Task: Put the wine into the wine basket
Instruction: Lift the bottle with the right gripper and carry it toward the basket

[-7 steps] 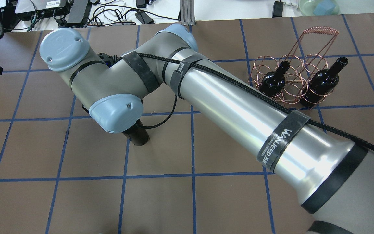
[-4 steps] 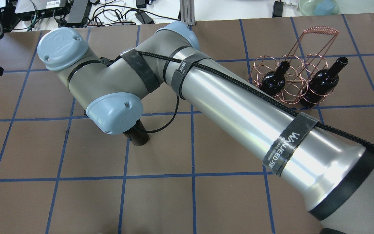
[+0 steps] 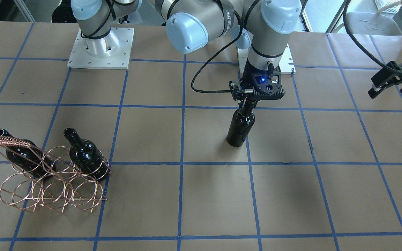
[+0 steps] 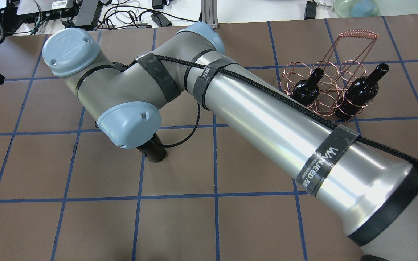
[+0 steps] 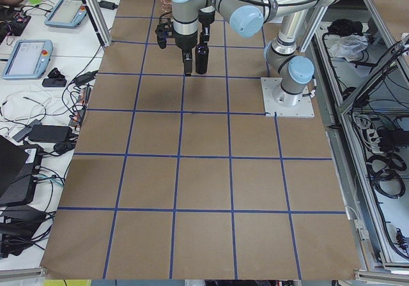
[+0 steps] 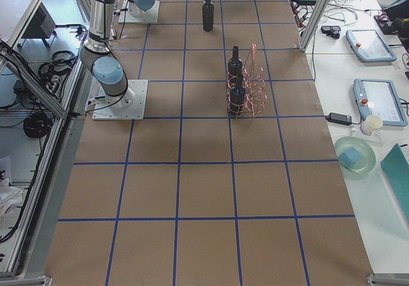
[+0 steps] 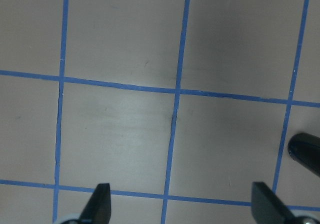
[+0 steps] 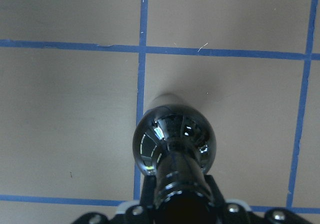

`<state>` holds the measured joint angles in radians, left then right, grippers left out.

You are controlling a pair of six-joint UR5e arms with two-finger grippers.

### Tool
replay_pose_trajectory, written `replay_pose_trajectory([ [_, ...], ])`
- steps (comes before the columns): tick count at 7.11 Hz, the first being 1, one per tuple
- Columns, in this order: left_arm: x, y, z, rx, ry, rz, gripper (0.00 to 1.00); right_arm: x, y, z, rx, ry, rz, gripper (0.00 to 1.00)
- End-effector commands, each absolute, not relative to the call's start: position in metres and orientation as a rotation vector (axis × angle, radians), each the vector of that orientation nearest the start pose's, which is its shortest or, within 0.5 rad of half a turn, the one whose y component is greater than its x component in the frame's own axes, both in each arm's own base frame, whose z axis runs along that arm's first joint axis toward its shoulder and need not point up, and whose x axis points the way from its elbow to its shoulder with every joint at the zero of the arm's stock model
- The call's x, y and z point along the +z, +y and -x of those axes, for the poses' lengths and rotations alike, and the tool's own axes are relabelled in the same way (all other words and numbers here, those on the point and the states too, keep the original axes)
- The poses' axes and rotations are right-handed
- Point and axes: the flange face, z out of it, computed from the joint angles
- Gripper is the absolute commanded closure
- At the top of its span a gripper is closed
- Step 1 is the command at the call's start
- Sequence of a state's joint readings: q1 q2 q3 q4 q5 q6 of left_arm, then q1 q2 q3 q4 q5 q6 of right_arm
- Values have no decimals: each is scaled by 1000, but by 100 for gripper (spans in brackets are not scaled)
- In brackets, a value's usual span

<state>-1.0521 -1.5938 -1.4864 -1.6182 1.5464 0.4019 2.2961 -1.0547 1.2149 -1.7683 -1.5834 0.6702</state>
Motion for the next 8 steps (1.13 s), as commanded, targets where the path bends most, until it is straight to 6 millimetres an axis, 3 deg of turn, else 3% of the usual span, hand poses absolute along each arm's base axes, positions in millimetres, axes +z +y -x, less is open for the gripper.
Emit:
replay_pose_trajectory([
  [1, 513, -503, -131, -31, 3155, 184, 0, 375, -440, -564, -98, 3114, 83, 51],
  [2, 513, -503, -131, -31, 3155, 184, 0, 374, -440, -564, -97, 3115, 83, 55],
  [5, 514, -503, -130, -33, 3155, 181, 0, 374, -440, -564, -97, 3117, 99, 78],
  [6, 513, -503, -129, -30, 3154, 177, 0, 375, -440, -563, -97, 3117, 95, 81],
  [8, 513, -504, -126, -31, 3156, 172, 0, 403, -441, -540, -117, 3110, 63, 93],
])
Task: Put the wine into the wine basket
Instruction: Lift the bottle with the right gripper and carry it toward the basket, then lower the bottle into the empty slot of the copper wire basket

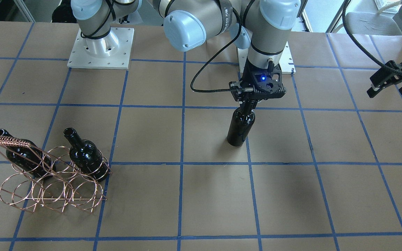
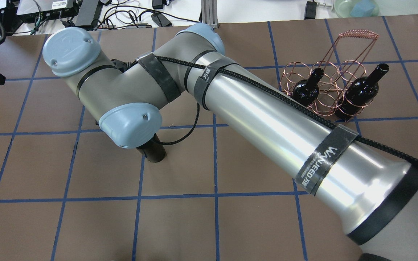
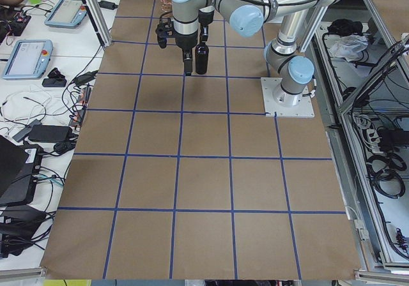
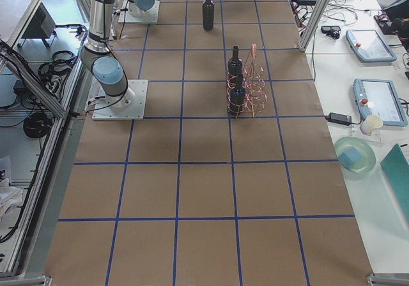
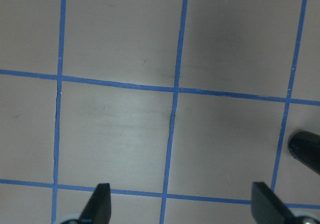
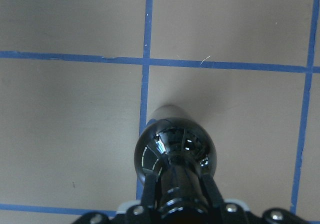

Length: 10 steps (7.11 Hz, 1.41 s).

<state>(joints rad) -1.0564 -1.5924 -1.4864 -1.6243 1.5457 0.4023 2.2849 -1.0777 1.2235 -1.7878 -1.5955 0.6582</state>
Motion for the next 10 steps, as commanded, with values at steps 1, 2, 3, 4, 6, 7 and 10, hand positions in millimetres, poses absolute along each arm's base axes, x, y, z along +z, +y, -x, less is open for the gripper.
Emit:
replay_pose_trajectory([
  [1, 514, -504, -121, -30, 3159, 160, 0, 420, -445, -510, -106, 3117, 16, 97],
  [2, 516, -505, -112, -37, 3159, 141, 0, 436, -442, -473, -68, 3141, 23, 98],
  [3, 518, -506, -100, -42, 3161, 116, 0, 447, -442, -424, -36, 3155, 2, 99],
  [4, 520, -507, -89, -48, 3160, 89, 0, 461, -444, -368, -27, 3149, 21, 99],
  [6, 528, -505, -60, -71, 3152, 192, 0, 488, -429, -278, 93, 3165, 162, 100],
  [7, 530, -506, -32, -74, 3155, 171, 0, 500, -436, -222, 154, 3151, 262, 100],
  [10, 538, -498, 46, -97, 3156, 183, 0, 518, -470, -51, 117, 3122, 260, 100],
])
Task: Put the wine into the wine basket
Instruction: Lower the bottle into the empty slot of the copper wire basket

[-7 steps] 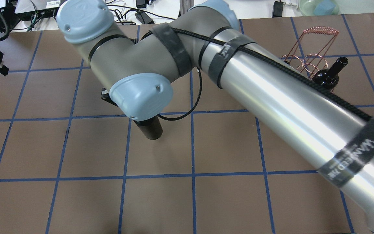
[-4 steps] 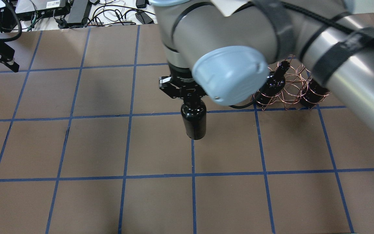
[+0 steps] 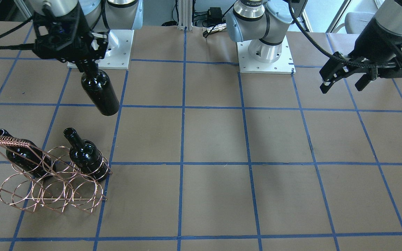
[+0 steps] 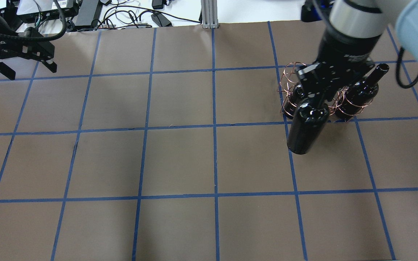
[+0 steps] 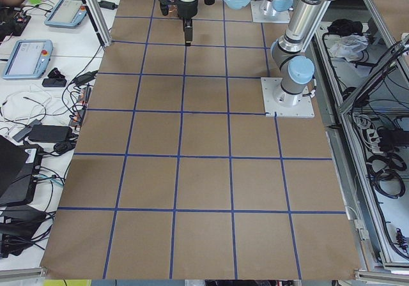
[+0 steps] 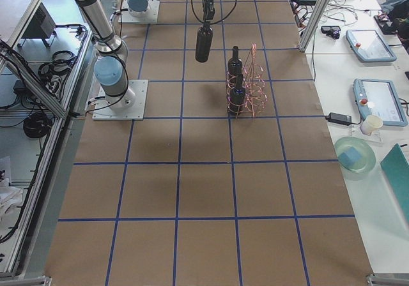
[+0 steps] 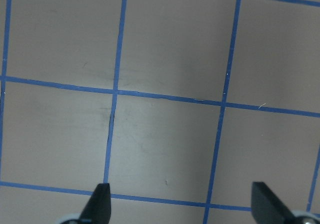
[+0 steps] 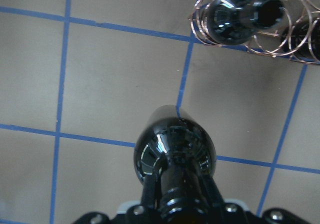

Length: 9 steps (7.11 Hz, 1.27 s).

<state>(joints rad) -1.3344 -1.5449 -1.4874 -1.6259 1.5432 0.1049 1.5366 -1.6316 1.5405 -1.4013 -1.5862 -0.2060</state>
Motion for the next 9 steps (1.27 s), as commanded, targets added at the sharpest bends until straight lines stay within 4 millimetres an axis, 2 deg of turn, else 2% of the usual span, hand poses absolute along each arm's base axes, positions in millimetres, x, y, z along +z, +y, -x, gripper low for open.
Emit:
replay_pose_trajectory([
  [1, 531, -497, 63, -92, 3159, 128, 0, 522, -473, -21, 89, 3126, 179, 100],
  [2, 527, -499, 78, -103, 3160, 115, 0, 524, -486, -18, 16, 3137, 169, 100],
  [3, 525, -498, 89, -95, 3162, 127, 0, 517, -506, -15, -26, 3125, 166, 100],
  [5, 527, -498, 99, -126, 3166, 105, 0, 521, -546, -8, -61, 3124, 169, 100],
  [7, 523, -492, 118, -110, 3156, 43, 0, 508, -565, -7, -92, 3098, 159, 100],
  [9, 523, -490, 121, -113, 3170, 37, 0, 496, -575, -3, -87, 3104, 173, 100],
])
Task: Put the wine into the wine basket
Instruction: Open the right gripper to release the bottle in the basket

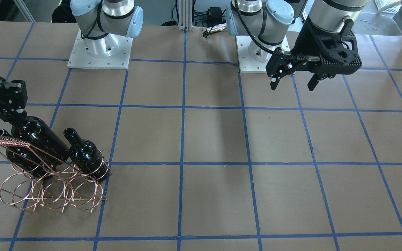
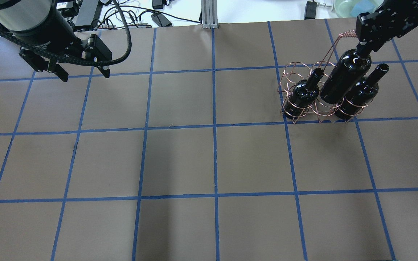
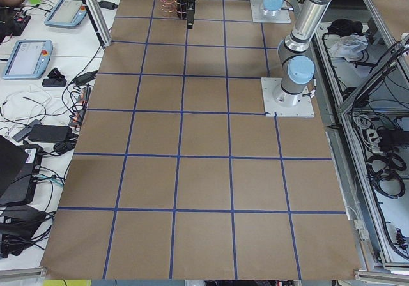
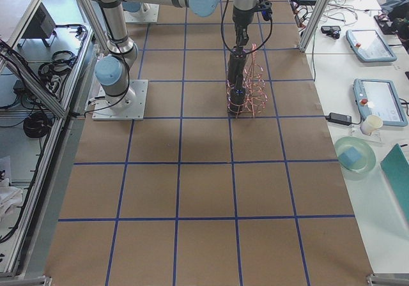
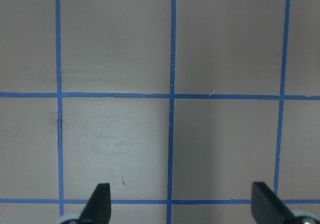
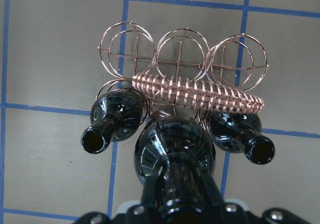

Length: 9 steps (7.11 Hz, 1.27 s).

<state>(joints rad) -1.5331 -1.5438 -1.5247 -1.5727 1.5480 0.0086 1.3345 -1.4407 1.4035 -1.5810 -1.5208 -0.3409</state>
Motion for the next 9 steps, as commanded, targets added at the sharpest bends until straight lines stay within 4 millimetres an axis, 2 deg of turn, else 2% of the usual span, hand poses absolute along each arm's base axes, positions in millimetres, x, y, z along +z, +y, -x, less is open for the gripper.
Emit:
replay_pose_trajectory([
  [1, 524, -490, 121, -115, 3167, 35, 0, 493, -576, -3, -82, 3105, 185, 100],
  [6, 526, -488, 121, -122, 3164, 32, 0, 476, -585, -1, -81, 3106, 185, 100],
  [9, 526, -487, 121, -120, 3167, 23, 0, 440, -588, -1, -53, 3092, 184, 100],
])
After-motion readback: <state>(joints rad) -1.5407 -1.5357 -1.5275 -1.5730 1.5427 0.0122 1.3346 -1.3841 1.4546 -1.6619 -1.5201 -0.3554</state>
